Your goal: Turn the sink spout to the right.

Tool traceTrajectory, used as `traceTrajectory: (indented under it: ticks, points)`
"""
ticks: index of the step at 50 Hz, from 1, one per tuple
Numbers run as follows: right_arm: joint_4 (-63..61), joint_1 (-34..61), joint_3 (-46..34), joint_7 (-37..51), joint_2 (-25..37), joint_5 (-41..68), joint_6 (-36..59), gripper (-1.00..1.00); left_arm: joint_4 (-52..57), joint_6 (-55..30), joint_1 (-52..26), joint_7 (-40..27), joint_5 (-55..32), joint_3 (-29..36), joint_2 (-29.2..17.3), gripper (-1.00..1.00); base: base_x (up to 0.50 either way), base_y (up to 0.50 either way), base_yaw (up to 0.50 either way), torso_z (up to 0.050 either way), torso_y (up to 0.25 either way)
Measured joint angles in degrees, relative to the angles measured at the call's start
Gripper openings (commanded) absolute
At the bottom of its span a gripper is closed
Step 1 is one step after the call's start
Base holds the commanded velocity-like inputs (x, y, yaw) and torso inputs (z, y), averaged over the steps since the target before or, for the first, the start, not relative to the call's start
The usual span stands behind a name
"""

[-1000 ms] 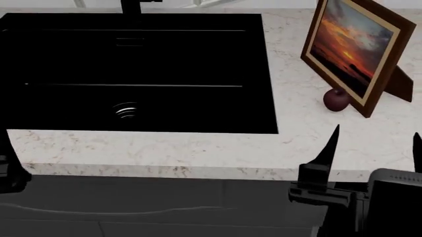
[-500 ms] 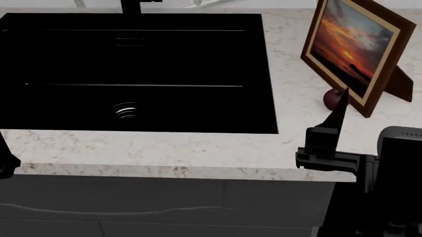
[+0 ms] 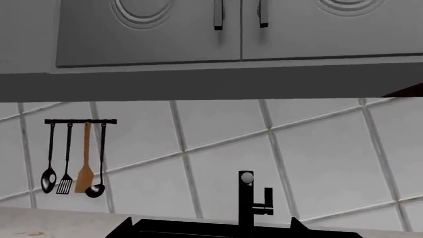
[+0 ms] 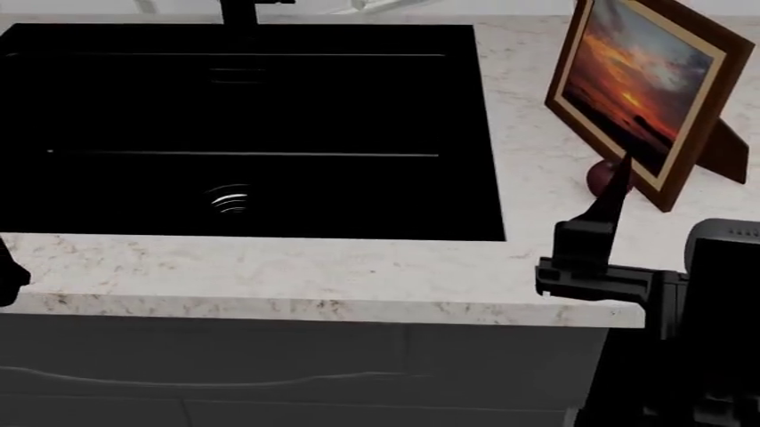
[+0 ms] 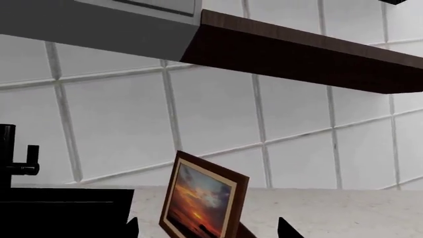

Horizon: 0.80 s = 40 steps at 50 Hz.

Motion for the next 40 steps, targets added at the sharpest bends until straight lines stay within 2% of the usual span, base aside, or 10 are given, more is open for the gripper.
traceTrajectory:
  ticks: [40]
  points:
    - [-0.6, -0.5, -0.5, -0.1, 0.8, 0.6, -1.1, 1.00, 0.0, 0.0, -1.8, -0.4, -0.2, 1.6, -0.6, 1.00, 0.07, 0.42, 0.00, 0.000, 0.000]
